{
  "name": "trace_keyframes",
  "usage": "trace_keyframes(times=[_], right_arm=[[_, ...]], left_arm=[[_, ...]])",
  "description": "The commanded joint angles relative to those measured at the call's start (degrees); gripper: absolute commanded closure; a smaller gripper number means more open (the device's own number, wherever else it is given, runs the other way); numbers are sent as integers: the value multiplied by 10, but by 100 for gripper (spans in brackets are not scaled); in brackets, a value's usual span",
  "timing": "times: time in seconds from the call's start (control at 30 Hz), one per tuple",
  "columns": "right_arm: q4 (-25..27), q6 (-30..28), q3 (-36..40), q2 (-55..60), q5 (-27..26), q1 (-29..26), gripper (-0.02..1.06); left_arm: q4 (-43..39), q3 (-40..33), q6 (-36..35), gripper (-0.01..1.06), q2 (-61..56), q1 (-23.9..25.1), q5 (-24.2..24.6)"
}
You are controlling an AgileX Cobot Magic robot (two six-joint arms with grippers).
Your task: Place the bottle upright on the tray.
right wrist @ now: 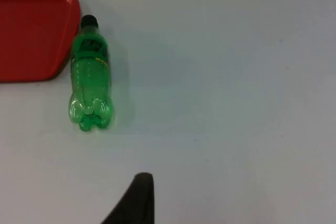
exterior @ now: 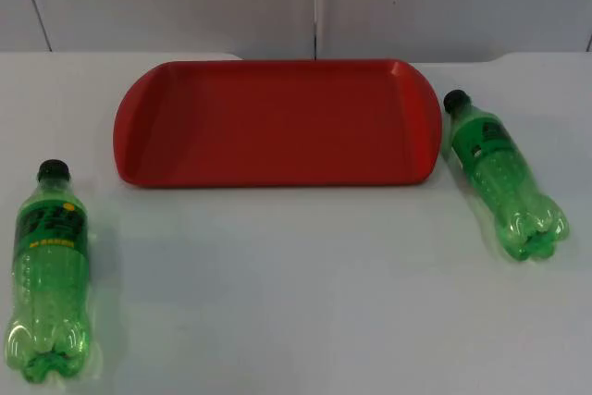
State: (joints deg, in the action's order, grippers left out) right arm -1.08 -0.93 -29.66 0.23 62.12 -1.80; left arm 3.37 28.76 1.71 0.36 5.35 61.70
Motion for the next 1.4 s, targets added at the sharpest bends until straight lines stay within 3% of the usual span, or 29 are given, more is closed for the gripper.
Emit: trace_keyframes(times=[0.0,0.8,1.37], right_arm=[[1,0,1,-2,-4,-3,-1],[1,0,1,-2,-4,-3,-1],[1,0,1,-2,-4,-3,-1]], left_arm=[[9,10,1,0,10,1,-4],[11,158,1,0,342,1,-44],[11,230,10,0,571,1,-104]])
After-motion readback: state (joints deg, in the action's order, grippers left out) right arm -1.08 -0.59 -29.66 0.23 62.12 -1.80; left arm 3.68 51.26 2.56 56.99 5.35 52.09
